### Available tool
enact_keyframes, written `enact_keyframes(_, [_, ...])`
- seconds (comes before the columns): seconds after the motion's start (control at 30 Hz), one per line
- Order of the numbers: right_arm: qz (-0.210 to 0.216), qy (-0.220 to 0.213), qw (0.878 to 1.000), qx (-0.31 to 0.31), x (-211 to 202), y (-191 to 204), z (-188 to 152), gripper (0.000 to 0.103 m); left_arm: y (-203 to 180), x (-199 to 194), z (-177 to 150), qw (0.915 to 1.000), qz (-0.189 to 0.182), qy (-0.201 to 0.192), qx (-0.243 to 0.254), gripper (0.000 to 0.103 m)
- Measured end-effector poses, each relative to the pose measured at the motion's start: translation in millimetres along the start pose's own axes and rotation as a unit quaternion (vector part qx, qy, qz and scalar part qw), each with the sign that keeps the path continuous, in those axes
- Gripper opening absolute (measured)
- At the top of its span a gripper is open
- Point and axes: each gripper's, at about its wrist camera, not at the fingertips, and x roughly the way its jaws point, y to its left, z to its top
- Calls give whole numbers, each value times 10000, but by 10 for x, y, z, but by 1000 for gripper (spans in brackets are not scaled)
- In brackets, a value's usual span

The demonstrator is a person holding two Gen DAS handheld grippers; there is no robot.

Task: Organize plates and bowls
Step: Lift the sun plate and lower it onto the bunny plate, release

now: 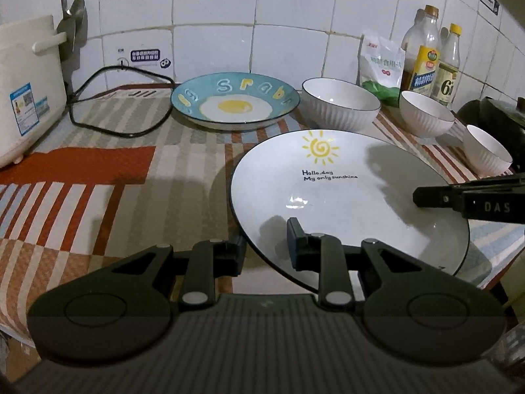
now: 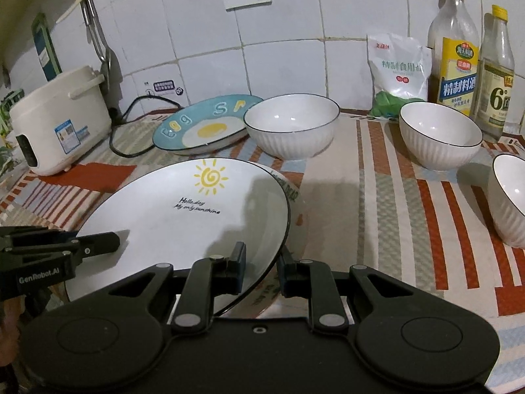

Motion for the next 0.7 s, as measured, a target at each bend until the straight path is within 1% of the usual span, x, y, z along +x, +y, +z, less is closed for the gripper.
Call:
enact_keyframes(0.2, [-86,69,9996,-265,-8,47,35,25,29,41,20,9999,-80,84,-128,24])
enact_keyframes(0.37, [-63,139,9995,-290,-32,8,68,25,74,56,35,9993,-190,182,-268,24])
enact_keyframes(0.47, [-146,269,9988,-381,-29,36,126,26,80,78,39,9989,-247,223,-327,24])
enact_keyframes(0.63, [-167,511,9966,-619,-8,78,190,28,110,82,30,9982,-272,240,-487,24])
enact_keyframes(0.7, [-140,658,9962,-557,1,60,231,30,107,85,34,9978,-270,257,-552,24])
